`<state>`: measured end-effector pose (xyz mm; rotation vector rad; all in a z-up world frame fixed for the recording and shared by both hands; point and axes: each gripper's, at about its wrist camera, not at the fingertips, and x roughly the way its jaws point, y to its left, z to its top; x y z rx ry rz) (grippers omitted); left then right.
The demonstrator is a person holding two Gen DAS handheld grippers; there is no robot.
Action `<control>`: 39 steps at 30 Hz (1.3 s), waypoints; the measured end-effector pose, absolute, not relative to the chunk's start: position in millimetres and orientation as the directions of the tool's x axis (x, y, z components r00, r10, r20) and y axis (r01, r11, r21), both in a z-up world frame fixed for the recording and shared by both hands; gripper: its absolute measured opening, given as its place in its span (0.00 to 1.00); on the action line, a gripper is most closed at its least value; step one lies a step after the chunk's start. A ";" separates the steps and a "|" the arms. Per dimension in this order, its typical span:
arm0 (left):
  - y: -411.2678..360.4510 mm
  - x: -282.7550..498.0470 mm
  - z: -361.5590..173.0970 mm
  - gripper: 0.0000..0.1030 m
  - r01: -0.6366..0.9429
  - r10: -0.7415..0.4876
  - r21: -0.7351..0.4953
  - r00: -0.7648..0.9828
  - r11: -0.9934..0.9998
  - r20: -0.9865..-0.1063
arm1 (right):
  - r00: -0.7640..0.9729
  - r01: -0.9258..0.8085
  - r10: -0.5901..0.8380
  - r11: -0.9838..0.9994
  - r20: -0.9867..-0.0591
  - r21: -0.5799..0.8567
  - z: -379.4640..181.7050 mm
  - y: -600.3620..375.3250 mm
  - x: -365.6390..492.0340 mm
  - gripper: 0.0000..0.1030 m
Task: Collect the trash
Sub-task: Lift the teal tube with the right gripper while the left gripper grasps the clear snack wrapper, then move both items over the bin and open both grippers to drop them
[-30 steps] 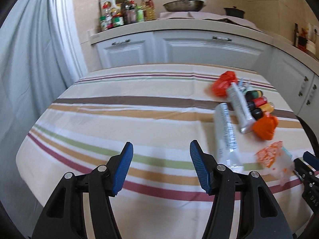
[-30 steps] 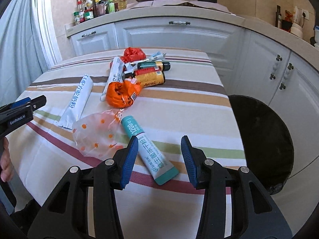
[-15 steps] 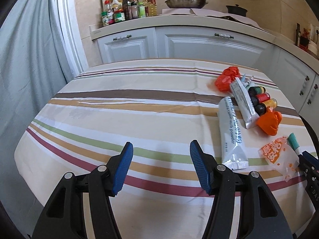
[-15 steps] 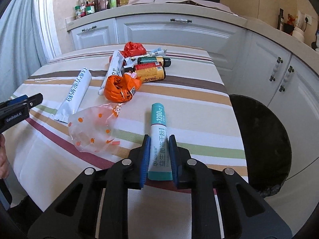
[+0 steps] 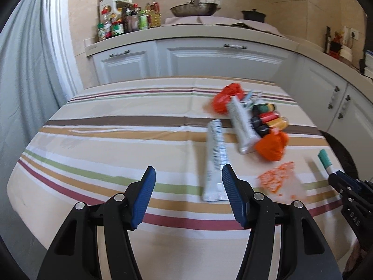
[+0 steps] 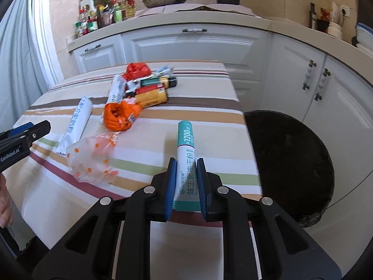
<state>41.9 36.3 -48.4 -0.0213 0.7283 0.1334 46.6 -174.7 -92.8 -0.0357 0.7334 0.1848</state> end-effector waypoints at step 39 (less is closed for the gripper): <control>-75.8 39.0 -32.5 0.08 0.134 -0.095 0.019 0.785 0.991 -0.613 | 0.800 0.003 0.051 0.996 -0.598 0.088 -75.4 -266.8 28.6 0.17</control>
